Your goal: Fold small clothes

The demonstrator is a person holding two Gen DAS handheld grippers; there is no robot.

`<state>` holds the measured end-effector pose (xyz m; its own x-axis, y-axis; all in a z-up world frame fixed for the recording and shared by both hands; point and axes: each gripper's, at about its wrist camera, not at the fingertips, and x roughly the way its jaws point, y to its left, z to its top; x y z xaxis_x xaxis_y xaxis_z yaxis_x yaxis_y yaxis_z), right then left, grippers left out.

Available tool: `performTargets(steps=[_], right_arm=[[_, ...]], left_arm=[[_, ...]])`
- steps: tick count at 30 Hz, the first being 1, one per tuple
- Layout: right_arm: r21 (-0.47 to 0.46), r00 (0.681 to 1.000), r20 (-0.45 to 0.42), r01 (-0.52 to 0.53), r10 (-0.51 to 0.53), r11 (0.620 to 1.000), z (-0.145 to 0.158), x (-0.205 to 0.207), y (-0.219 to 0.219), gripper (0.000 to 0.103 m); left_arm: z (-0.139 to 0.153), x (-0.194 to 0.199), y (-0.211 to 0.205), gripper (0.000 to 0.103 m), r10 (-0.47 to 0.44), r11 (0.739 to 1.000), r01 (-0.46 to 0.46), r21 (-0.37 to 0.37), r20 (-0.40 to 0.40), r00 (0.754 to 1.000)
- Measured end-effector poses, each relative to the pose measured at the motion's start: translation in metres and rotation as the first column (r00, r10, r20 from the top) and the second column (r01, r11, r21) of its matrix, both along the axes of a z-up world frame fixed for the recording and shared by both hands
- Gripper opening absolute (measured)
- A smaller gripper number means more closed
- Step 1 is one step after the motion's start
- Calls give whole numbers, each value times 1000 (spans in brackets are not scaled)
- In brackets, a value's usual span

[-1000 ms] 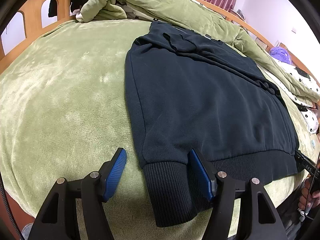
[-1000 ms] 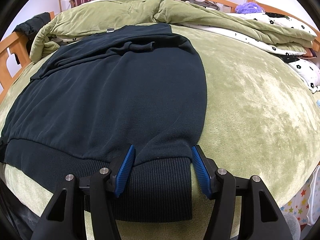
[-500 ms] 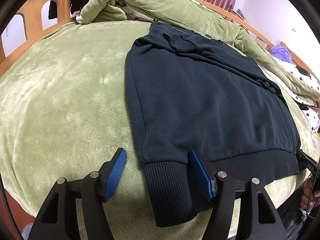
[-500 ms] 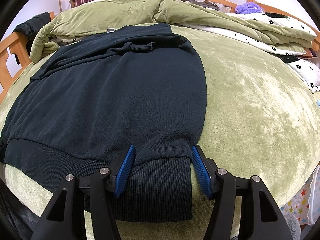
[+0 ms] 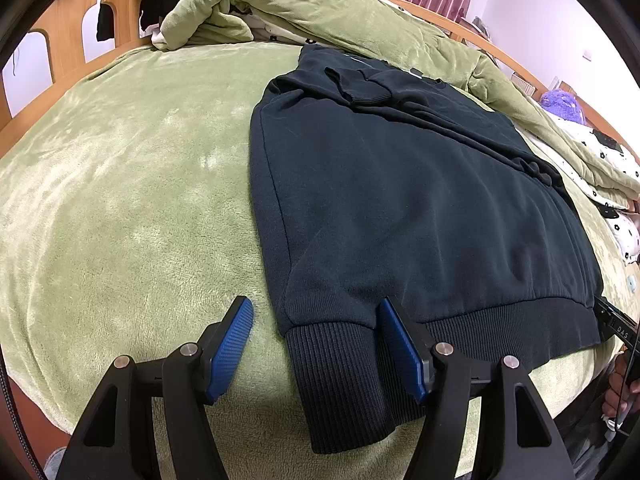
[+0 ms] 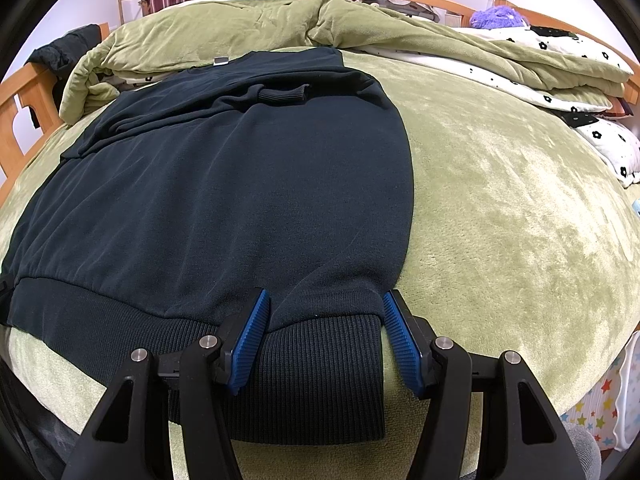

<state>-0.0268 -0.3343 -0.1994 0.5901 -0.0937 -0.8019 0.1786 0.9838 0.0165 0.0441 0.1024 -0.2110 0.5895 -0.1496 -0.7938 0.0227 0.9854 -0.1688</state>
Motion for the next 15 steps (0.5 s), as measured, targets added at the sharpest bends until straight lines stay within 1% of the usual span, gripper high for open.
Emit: performTargets(steps=[15], right_arm=[[-2, 1000, 1, 0, 0, 1000, 0, -1, 1, 59]], left_arm=[[0, 0, -1, 64, 0, 1000, 0, 1, 0, 1000]])
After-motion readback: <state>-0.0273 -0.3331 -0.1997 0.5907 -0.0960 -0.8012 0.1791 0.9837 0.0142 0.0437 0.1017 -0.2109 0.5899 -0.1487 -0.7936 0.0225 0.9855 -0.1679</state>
